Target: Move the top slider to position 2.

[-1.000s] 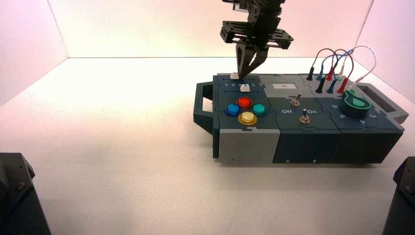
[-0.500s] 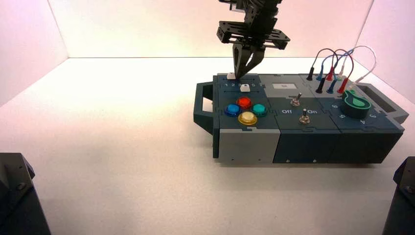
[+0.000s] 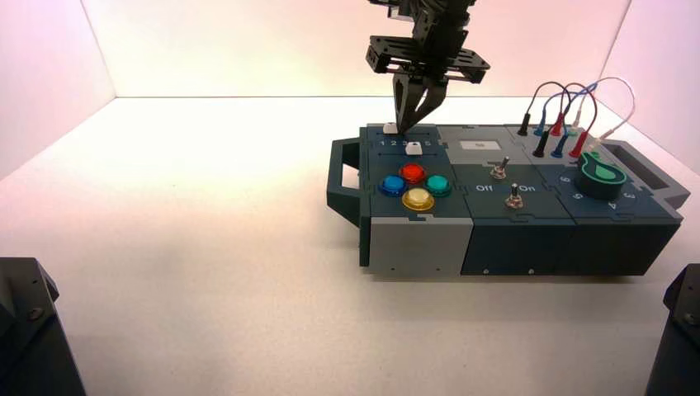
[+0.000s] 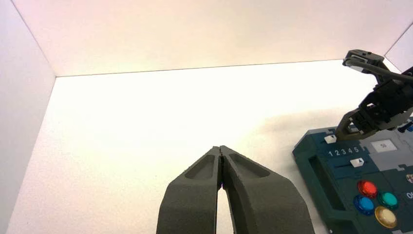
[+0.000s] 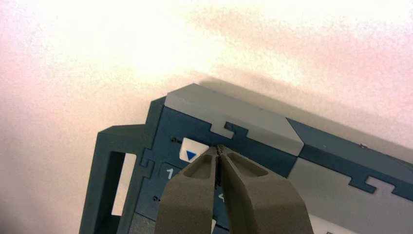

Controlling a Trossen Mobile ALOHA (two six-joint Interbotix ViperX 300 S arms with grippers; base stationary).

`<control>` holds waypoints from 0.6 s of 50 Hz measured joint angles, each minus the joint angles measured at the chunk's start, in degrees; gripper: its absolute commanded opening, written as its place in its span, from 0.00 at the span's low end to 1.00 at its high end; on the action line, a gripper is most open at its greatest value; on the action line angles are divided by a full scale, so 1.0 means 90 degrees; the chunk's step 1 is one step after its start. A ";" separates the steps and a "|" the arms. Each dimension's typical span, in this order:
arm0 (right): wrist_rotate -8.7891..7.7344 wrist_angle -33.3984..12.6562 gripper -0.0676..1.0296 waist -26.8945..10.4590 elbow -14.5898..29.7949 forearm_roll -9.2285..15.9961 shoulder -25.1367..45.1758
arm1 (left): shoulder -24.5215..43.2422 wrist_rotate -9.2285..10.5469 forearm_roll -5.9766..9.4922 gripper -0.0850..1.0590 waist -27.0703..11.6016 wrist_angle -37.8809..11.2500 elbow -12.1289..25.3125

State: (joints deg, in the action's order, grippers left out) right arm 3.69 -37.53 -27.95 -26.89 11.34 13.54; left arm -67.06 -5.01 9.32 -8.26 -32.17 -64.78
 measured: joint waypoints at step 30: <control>0.0000 -0.0166 0.04 0.0254 -0.0488 -0.0186 -0.0801 | 0.0000 0.0010 0.0000 0.05 0.0010 -0.0010 0.0000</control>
State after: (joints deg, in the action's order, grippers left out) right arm 3.69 -39.02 -25.66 -31.29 9.67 6.33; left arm -67.06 -4.92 9.32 -8.17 -32.26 -64.78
